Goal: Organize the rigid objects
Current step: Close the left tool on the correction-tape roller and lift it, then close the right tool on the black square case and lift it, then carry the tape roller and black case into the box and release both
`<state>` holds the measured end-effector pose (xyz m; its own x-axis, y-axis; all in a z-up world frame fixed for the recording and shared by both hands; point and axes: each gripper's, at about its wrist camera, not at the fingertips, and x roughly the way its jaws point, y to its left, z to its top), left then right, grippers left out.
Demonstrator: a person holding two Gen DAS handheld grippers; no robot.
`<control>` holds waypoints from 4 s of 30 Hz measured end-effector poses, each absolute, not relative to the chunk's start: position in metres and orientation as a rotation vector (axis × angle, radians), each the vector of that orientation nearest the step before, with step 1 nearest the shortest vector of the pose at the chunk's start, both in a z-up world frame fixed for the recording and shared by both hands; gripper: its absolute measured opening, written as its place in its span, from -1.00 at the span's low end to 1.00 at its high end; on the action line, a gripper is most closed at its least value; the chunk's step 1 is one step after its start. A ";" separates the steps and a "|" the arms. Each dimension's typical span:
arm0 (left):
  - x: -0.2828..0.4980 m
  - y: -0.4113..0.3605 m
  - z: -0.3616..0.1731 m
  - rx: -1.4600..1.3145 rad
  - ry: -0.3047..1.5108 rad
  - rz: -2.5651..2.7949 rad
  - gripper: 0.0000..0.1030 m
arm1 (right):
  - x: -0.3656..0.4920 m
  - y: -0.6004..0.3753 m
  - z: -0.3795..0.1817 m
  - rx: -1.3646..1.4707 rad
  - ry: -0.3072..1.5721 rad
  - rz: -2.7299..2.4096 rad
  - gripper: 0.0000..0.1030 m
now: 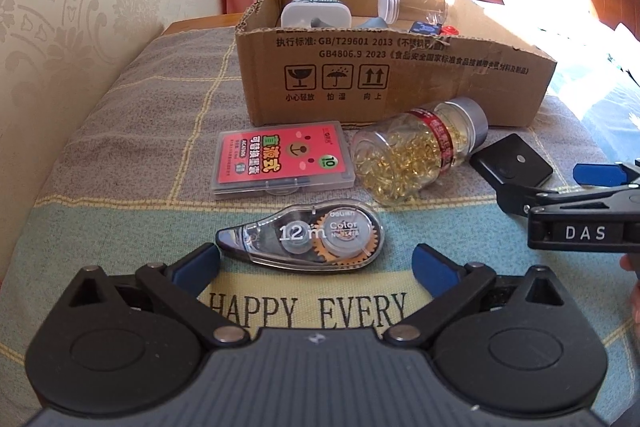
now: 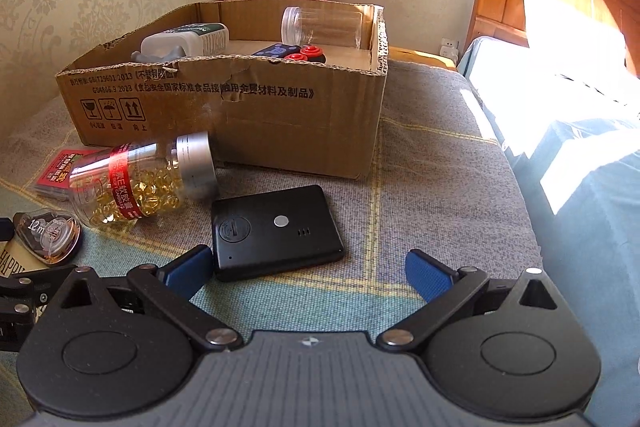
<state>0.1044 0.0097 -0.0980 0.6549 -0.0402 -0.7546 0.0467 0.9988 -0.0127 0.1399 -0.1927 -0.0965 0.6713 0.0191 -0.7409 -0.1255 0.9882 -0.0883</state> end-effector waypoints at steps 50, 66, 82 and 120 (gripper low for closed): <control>0.118 0.031 -0.099 0.098 0.793 -0.256 0.79 | 0.169 -0.181 -0.089 -0.279 0.865 0.411 0.76; 0.119 0.030 -0.097 0.089 0.812 -0.236 0.75 | 0.169 -0.180 -0.084 -0.291 0.873 0.385 0.46; 0.120 0.025 -0.093 0.060 0.845 -0.181 0.74 | 0.169 -0.179 -0.084 -0.281 0.873 0.369 0.43; 0.116 0.028 -0.019 0.123 0.733 -0.190 0.73 | 0.257 -0.189 -0.010 -0.299 0.747 0.319 0.43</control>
<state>0.1157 0.0281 -0.0193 0.7271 -0.1287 -0.6743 0.2143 0.9757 0.0449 0.2566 -0.1886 -0.0100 0.6902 0.1760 -0.7019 -0.3861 0.9100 -0.1514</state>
